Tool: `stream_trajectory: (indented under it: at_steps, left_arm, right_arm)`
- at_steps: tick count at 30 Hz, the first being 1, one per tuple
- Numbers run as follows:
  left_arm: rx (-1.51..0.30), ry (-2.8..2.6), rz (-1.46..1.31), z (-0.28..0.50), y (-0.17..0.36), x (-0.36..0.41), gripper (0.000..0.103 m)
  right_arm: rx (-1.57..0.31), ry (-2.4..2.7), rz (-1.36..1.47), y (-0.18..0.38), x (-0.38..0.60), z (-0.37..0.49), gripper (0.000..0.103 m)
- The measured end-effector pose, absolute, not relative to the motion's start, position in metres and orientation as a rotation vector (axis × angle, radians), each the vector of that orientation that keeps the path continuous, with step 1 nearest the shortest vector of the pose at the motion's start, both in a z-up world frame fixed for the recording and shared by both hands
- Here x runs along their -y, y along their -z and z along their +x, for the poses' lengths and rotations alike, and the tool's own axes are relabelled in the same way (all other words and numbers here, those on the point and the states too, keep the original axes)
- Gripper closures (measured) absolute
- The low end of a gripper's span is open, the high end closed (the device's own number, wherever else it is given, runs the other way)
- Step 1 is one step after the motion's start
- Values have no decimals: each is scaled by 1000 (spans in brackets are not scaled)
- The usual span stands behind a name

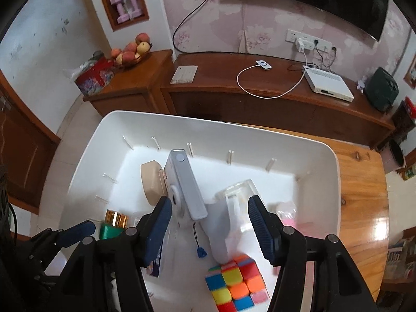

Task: Organize rigid objects
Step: 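Carry the white photo device and green jar into the white bin and release both, then grasp the white charger with the right tool while the left tool grasps the pink tape dispenser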

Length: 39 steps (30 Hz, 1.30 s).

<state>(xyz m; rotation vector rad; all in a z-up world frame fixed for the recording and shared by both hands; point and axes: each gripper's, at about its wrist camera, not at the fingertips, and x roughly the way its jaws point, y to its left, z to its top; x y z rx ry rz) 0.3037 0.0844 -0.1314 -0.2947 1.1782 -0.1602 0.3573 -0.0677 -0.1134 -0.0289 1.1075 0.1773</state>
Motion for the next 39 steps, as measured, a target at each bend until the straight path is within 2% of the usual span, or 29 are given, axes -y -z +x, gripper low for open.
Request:
stream_trajectory:
  at_steps: [22, 34, 36, 39]
  left_arm:
    - [-1078, 172, -165, 191, 63, -63, 20]
    - [-1064, 250, -207, 136, 61, -59, 20]
    - [-1074, 252, -199, 131, 65, -59, 20]
    - [-1068, 242, -189, 120, 73, -60, 20]
  right_arm:
    - [-939, -211, -71, 31, 115, 217, 41]
    - [-876, -277, -116, 18, 118, 137, 41]
    - [-868, -286, -118, 19, 118, 128, 37]
    - [-848, -288, -132, 21, 117, 119, 36]
